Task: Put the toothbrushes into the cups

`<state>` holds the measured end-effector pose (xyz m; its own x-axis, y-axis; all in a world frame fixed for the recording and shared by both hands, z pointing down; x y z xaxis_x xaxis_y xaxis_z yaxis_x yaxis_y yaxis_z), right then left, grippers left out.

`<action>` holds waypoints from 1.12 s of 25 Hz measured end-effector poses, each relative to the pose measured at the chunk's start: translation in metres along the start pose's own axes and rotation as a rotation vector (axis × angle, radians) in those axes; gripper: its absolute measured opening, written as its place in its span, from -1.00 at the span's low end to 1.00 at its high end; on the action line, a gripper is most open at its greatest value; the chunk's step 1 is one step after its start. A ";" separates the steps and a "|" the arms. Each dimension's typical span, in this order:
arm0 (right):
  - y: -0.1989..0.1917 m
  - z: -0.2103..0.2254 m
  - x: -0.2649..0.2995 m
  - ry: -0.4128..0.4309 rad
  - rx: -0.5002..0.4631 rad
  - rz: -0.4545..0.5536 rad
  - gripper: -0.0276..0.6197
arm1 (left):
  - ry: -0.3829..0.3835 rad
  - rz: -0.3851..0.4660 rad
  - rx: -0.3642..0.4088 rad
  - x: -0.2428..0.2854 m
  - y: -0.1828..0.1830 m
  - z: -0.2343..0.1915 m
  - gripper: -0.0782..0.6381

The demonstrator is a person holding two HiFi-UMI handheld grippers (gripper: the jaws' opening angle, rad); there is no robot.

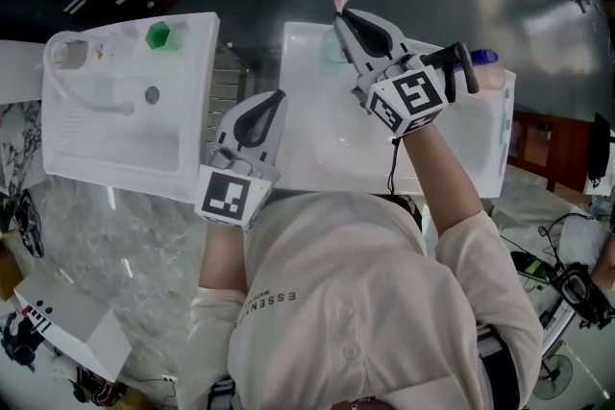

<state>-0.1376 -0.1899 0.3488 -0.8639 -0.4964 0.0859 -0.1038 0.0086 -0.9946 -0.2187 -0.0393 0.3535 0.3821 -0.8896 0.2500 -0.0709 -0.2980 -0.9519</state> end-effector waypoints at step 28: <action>-0.090 -0.004 -0.021 -0.145 0.105 -0.371 -0.24 | -0.055 -0.050 0.028 -0.004 -0.022 -0.019 -0.78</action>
<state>-0.1117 -0.1770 0.4370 -0.6983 -0.5661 0.4381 -0.3381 -0.2787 -0.8989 -0.2361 -0.0357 0.3767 0.4343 -0.8533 0.2886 -0.0251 -0.3317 -0.9431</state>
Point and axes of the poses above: the fingertips, and each gripper's own axes: x forward along the fingers, z to its right, y out of its top, the point moved 3 cm from there along -x, backward along the fingers, and after that the axes turned 7 degrees about -x, right-handed, at the moved point
